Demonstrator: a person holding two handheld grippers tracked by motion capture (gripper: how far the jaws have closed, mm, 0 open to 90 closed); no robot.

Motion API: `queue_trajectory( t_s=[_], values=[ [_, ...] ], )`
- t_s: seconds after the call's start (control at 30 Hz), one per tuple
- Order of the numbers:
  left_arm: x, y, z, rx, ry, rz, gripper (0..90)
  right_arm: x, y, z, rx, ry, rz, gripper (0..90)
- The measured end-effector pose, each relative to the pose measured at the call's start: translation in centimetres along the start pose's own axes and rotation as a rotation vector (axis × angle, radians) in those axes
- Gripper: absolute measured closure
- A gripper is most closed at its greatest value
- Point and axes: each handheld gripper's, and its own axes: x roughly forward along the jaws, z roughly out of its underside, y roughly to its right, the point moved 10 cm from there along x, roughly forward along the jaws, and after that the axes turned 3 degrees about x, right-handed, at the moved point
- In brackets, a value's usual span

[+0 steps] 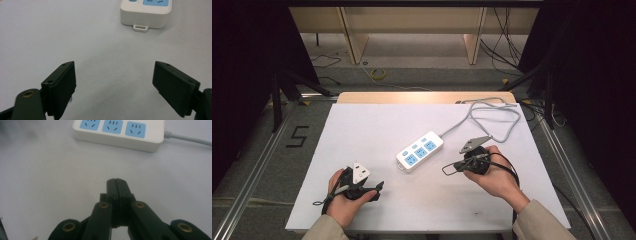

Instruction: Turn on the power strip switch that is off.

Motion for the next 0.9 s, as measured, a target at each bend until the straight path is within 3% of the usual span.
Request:
queue_trajectory(
  t_s=[0.9],
  values=[
    [0.0,0.0,0.0,0.002,0.0,0.002,18.9,1.2,-0.3,-1.7,-0.027,-0.025,-0.006,90.0]
  ],
)
